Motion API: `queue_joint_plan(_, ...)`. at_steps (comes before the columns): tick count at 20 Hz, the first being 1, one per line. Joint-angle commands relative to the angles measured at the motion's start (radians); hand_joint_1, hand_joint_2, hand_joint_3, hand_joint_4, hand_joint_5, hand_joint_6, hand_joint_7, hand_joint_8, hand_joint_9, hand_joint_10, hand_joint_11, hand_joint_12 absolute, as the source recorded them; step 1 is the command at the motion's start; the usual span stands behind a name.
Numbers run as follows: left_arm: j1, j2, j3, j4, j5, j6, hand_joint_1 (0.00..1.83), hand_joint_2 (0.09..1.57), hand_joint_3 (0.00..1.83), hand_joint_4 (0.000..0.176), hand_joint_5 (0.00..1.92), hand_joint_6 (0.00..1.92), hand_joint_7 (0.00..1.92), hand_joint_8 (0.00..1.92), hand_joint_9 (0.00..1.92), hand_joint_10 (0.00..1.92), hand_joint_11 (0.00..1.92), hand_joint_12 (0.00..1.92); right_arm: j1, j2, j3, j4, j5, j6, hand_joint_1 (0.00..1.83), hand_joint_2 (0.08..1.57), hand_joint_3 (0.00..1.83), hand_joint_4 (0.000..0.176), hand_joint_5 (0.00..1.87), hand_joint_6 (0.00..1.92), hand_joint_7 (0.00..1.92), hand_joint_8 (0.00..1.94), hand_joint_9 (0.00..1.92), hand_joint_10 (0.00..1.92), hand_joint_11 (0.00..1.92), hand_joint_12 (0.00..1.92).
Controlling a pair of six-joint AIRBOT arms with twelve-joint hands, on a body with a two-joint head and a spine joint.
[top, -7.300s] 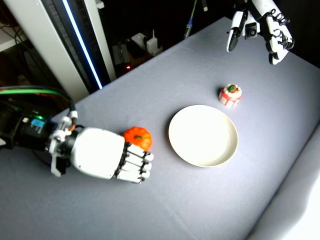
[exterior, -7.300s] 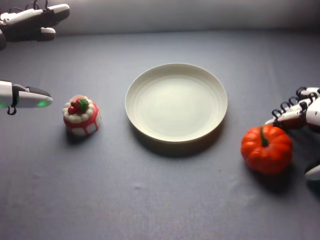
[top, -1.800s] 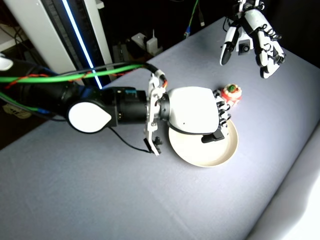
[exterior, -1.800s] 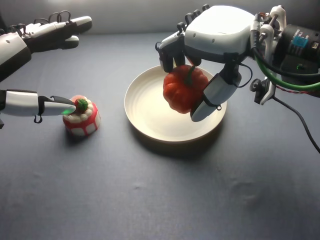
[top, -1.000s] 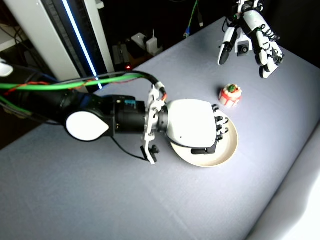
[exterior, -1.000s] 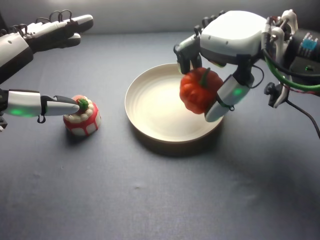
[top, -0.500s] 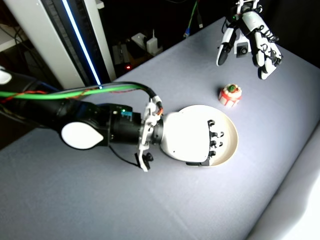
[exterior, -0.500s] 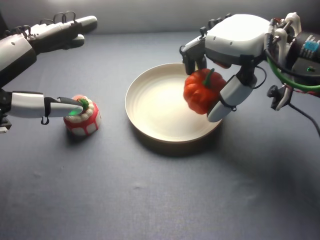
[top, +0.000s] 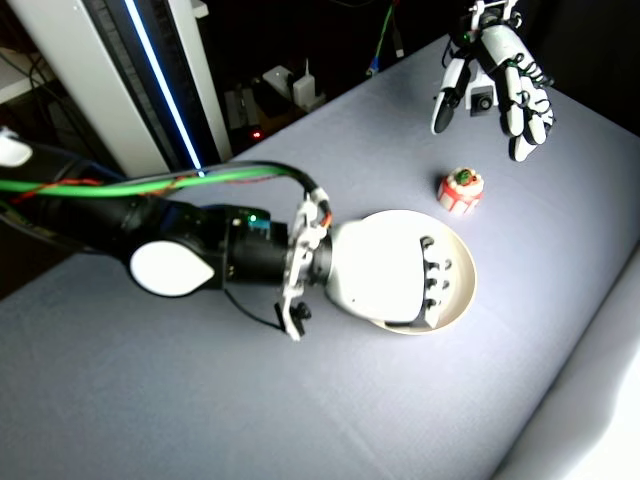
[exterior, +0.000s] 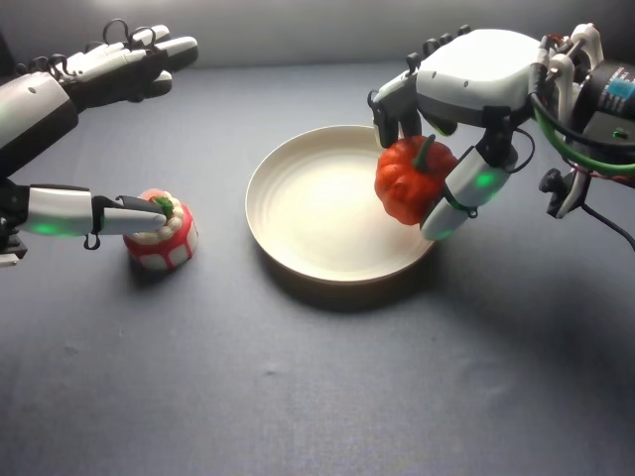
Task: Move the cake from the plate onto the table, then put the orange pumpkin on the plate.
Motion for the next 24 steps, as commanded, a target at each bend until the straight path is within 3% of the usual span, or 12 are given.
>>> queue_joint_plan(1, -0.005, -0.003, 0.005, -0.043, -0.109, -0.003, 1.11, 0.95, 0.0, 0.133, 0.15, 0.0, 0.06, 0.0, 0.39, 0.0, 0.0, 1.25, 0.009, 0.002, 0.002, 0.025, 0.098, 0.007, 1.4, 0.63, 1.13, 0.0, 0.79, 1.55, 0.94, 1.55, 1.0, 1.62, 1.05, 1.85)
queue_joint_plan(4, -0.005, -0.005, 0.006, -0.039, -0.108, -0.003, 1.13, 0.95, 0.0, 0.131, 0.16, 0.0, 0.05, 0.0, 0.4, 0.0, 0.04, 1.24, 0.009, 0.002, -0.001, 0.024, 0.104, 0.007, 1.38, 0.74, 0.95, 0.0, 0.76, 1.54, 0.86, 1.49, 0.91, 1.63, 0.91, 1.88)
queue_joint_plan(8, -0.005, -0.005, 0.006, -0.038, -0.109, -0.003, 1.14, 0.95, 0.0, 0.11, 0.15, 0.0, 0.11, 0.01, 0.44, 0.01, 0.07, 1.22, 0.009, 0.002, -0.016, 0.023, 0.128, 0.007, 1.38, 0.72, 0.97, 0.0, 0.78, 1.57, 0.89, 1.46, 0.93, 1.56, 0.89, 1.82)
queue_joint_plan(10, -0.005, -0.006, 0.005, -0.037, -0.112, -0.003, 1.15, 0.96, 0.0, 0.116, 0.15, 0.0, 0.09, 0.0, 0.44, 0.01, 0.1, 1.18, 0.009, 0.002, -0.018, 0.023, 0.136, 0.007, 1.38, 0.72, 0.99, 0.0, 0.77, 1.56, 0.88, 1.52, 0.91, 1.62, 0.84, 1.9)
queue_joint_plan(11, -0.005, -0.006, 0.005, -0.036, -0.112, -0.003, 1.14, 0.97, 0.0, 0.105, 0.14, 0.0, 0.09, 0.0, 0.44, 0.01, 0.11, 1.17, 0.009, 0.002, -0.018, 0.023, 0.136, 0.007, 1.38, 0.72, 0.99, 0.0, 0.76, 1.56, 0.88, 1.52, 0.91, 1.63, 0.85, 1.91)
queue_joint_plan(13, -0.005, -0.007, 0.005, -0.036, -0.113, -0.003, 1.1, 0.96, 0.0, 0.108, 0.14, 0.0, 0.1, 0.0, 0.42, 0.0, 0.12, 1.22, 0.009, 0.002, -0.012, 0.031, 0.136, 0.007, 1.39, 0.69, 1.02, 0.0, 0.78, 1.55, 0.9, 1.5, 0.97, 1.58, 0.98, 1.8)
queue_joint_plan(17, -0.006, -0.009, 0.005, -0.035, -0.114, -0.003, 1.04, 0.94, 0.0, 0.086, 0.13, 0.0, 0.11, 0.0, 0.41, 0.0, 0.13, 1.21, 0.007, 0.002, -0.008, 0.037, 0.135, 0.007, 1.4, 0.64, 1.07, 0.0, 0.78, 1.53, 0.97, 1.45, 1.02, 1.53, 1.03, 1.77)
queue_joint_plan(18, -0.006, -0.01, 0.005, -0.035, -0.114, -0.003, 1.07, 0.94, 0.0, 0.09, 0.15, 0.01, 0.12, 0.0, 0.36, 0.0, 0.13, 1.2, 0.007, 0.002, -0.009, 0.04, 0.135, 0.007, 1.27, 0.72, 0.92, 0.0, 0.81, 1.46, 1.0, 1.4, 1.03, 1.63, 1.01, 1.8)
queue_joint_plan(20, -0.006, -0.011, 0.005, -0.035, -0.117, -0.003, 1.06, 0.92, 0.0, 0.093, 0.13, 0.0, 0.14, 0.0, 0.34, 0.0, 0.08, 1.22, 0.007, 0.002, -0.01, 0.046, 0.137, 0.007, 1.21, 0.95, 0.46, 0.0, 0.78, 1.4, 0.96, 1.17, 0.9, 1.55, 0.83, 1.72)
queue_joint_plan(22, -0.006, -0.011, 0.005, -0.035, -0.118, -0.003, 1.06, 0.92, 0.0, 0.094, 0.13, 0.0, 0.13, 0.0, 0.29, 0.0, 0.01, 1.3, 0.007, 0.002, -0.016, 0.053, 0.147, 0.01, 1.21, 1.13, 0.08, 0.0, 0.83, 1.39, 0.93, 1.0, 0.87, 1.16, 0.84, 1.41)
queue_joint_plan(23, -0.006, -0.011, 0.005, -0.035, -0.118, -0.003, 1.04, 0.92, 0.0, 0.091, 0.13, 0.0, 0.1, 0.0, 0.29, 0.01, 0.0, 1.31, 0.007, 0.002, -0.018, 0.054, 0.159, 0.019, 1.2, 1.17, 0.02, 0.0, 0.82, 1.39, 0.88, 1.04, 0.75, 0.98, 0.71, 1.36)
queue_joint_plan(24, -0.006, -0.011, 0.004, -0.035, -0.119, -0.003, 1.08, 0.91, 0.0, 0.099, 0.13, 0.0, 0.02, 0.0, 0.3, 0.01, 0.0, 1.28, 0.007, 0.002, -0.019, 0.054, 0.166, 0.026, 1.15, 1.16, 0.0, 0.0, 0.85, 1.22, 0.73, 0.78, 0.67, 0.83, 0.53, 1.35)
